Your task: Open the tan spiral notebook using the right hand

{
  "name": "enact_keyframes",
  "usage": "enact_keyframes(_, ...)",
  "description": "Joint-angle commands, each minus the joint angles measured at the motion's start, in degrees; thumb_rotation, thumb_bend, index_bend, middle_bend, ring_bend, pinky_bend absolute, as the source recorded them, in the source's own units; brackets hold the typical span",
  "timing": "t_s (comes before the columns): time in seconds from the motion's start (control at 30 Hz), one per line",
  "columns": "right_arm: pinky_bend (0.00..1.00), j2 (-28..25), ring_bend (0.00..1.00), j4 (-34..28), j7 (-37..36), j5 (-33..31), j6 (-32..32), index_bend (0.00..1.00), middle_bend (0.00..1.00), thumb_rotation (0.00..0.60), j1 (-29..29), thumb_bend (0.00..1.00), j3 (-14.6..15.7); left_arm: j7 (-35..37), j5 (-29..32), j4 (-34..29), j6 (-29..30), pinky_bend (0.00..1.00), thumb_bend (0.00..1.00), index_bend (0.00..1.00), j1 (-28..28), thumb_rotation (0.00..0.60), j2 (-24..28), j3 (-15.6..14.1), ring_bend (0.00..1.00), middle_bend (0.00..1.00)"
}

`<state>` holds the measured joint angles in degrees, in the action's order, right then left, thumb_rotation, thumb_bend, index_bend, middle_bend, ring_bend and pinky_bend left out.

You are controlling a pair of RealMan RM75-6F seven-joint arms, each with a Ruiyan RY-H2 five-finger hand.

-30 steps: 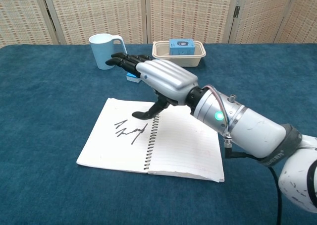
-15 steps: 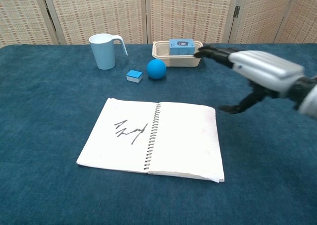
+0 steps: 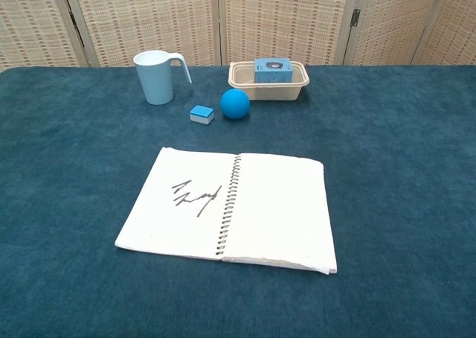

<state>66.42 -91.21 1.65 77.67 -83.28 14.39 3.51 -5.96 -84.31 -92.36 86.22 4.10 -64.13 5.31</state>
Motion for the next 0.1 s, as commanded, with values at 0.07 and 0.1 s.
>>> enact_keyframes(0.07,0.0,-0.7,0.0,0.43,-1.59,0.22,0.17,0.0,0.0,0.6,-1.06,0.3,-1.18,-0.62,0.01,-0.2,0.02,0.14,0.2,0.13,0.22,0.6,-0.44,-0.27,0.06,0.06)
enact_keyframes(0.1,0.0,-0.69,0.0,0.42,-1.36,0.5,0.27,0.0,0.0,0.6,-1.24,0.3,-1.26,-0.47,-0.08,-0.19,0.22,0.14,0.2,0.13,0.17,0.6,-0.41,-0.3,0.06,0.06)
